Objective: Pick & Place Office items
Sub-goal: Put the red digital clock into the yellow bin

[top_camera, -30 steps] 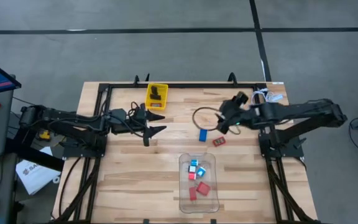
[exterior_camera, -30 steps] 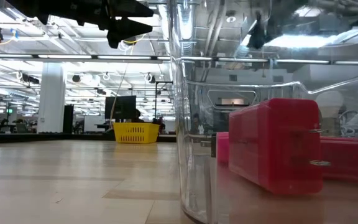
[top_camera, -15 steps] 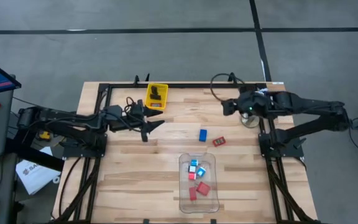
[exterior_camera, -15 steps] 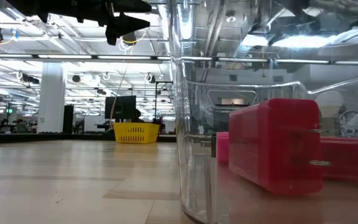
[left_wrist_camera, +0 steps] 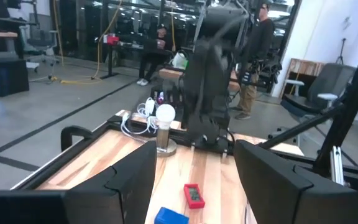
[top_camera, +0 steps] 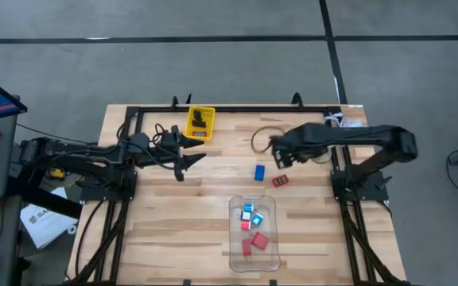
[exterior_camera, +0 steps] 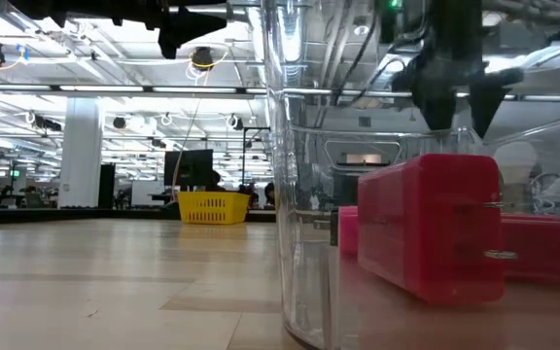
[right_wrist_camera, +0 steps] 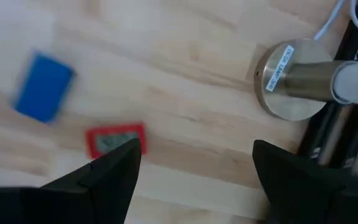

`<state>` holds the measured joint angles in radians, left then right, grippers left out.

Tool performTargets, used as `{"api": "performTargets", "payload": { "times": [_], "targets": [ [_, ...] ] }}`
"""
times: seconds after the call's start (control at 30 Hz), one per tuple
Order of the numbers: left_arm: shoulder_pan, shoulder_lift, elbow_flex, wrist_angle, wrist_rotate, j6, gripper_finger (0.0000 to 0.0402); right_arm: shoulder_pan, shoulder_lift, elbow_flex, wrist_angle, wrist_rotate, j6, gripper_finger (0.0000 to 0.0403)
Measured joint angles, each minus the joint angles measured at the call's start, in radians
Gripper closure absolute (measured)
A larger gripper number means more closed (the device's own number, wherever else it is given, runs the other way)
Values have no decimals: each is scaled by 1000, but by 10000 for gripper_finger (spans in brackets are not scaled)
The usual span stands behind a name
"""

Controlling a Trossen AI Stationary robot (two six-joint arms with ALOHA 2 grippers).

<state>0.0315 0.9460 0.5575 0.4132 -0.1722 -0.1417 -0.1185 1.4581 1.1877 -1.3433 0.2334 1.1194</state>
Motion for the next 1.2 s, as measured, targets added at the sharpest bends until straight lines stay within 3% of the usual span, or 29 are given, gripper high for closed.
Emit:
{"api": "performTargets", "payload": {
  "times": [0.23, 0.5, 0.67, 0.8, 0.93, 1.2],
  "targets": [
    [0, -4, 0, -18, 21, 7, 187, 101, 178, 0, -56, 59, -416, 101],
    [-2, -3, 0, -37, 21, 3, 187, 210, 250, -21, -75, 131, -781, 101],
    [-20, -3, 0, -40, 21, 0, 187, 263, 250, -74, 23, 120, -872, 101],
    [-28, -3, 0, -40, 21, 2, 187, 259, 285, -99, 70, 20, -845, 101],
    [-27, -3, 0, -39, 21, 2, 187, 237, 299, -120, 242, -64, -871, 101],
    [-27, -3, 0, -55, 21, 3, 187, 220, 286, -125, 353, -60, -1024, 101]
  ]
}}
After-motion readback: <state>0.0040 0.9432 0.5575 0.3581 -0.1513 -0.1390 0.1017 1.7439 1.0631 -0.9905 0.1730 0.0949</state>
